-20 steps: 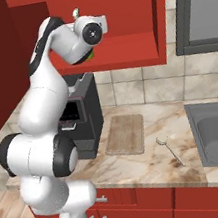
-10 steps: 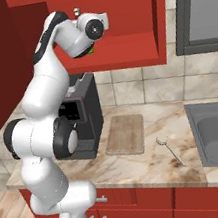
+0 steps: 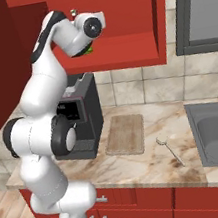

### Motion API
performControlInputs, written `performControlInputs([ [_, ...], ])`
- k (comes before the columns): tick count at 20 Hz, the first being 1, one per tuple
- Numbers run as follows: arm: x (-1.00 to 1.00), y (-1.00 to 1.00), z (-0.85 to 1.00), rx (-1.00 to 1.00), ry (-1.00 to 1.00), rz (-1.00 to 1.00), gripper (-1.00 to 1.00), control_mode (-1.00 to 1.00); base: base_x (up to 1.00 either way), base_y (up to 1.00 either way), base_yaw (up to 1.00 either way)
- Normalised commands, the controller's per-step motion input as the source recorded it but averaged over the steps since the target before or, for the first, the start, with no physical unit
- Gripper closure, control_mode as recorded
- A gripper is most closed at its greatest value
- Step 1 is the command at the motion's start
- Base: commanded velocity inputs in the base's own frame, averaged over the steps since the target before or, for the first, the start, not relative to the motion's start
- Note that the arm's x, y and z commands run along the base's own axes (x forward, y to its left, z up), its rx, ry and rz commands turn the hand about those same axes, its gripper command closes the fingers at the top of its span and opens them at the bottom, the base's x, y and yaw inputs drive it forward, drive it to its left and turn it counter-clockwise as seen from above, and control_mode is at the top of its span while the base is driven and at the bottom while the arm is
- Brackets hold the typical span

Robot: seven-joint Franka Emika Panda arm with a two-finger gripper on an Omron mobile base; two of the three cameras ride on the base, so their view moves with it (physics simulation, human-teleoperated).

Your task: Grab the spray bottle from the cabinet, then place it next to the cutting board for sanitizing. Then grab the dish brush from the countertop next to the sink and place it next to the cutting board.

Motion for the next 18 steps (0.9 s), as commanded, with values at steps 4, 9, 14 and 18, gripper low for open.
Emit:
performControlInputs([
  [4,-0.28,0.76,-0.19,-0.08,0.0,0.0,-1.0,-1.0,0.0,0.0,0.0],
  [9,-0.13,0.49,-0.2,-0.04,0.0,0.0,-1.0,-1.0,0.0,0.0,0.0],
  [14,-0.04,0.29,-0.13,0.0,0.0,0.0,1.0,-1.0,0.0,0.0,0.0],
  [18,-0.32,-0.01,0.0,0.0,-0.03,0.0,1.0,-1.0,0.0,0.0,0.0],
])
